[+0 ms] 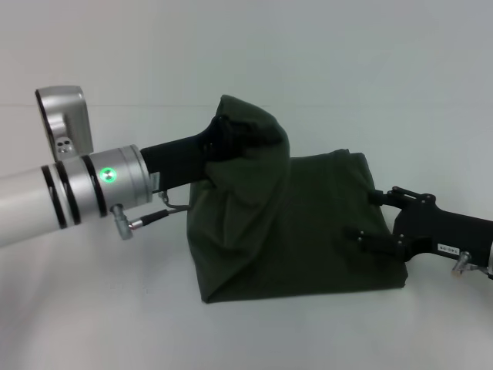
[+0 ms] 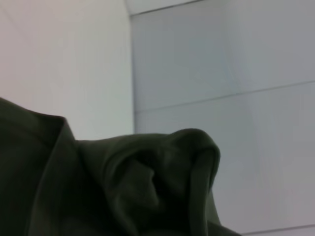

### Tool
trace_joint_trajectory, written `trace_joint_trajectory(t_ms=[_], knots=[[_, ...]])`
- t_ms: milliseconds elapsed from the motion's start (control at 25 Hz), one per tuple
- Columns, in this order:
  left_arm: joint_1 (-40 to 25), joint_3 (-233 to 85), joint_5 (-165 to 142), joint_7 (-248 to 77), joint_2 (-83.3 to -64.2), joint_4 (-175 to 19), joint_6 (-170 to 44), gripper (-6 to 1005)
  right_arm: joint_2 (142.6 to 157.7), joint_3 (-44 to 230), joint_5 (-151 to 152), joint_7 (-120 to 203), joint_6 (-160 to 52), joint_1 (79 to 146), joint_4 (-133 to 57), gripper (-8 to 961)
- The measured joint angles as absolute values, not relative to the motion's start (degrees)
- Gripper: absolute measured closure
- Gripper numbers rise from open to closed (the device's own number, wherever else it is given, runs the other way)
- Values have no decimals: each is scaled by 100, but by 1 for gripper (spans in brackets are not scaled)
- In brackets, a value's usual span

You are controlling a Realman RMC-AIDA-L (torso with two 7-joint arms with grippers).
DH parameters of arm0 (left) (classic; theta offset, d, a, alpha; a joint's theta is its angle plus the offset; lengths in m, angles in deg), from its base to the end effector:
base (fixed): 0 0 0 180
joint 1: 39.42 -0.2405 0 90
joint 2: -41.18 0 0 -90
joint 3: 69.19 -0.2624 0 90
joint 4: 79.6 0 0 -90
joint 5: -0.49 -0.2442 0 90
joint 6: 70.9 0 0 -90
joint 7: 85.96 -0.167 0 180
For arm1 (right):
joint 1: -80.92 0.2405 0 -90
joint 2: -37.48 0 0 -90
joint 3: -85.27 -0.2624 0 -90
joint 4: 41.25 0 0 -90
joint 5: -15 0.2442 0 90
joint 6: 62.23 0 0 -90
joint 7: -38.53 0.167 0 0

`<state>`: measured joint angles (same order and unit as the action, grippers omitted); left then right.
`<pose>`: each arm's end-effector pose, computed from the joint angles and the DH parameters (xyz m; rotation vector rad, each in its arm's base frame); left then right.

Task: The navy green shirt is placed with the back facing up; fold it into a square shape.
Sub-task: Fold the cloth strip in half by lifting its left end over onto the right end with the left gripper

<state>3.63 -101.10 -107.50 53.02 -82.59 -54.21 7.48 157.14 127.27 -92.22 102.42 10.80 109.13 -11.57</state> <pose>-0.2003 0.4210 -0.0734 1.9565 2.0309 1.1407 0.3165 0.3774 -0.0485 -2.5242 0.5357 0.5653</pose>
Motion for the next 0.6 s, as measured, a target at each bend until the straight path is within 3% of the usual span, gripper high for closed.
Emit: trace_joint_trajectory(t_ms=[360,600], knots=[[798,-10223,-10199,4208,-8326,-6501,170,882,15717,12512,-9222,10259,1118,10751,-1093,85],[846,-10170,-9916,3482,-8341,-6925,-168,830,15713,12394,-9220,10255,1189,10665,-1092,85]])
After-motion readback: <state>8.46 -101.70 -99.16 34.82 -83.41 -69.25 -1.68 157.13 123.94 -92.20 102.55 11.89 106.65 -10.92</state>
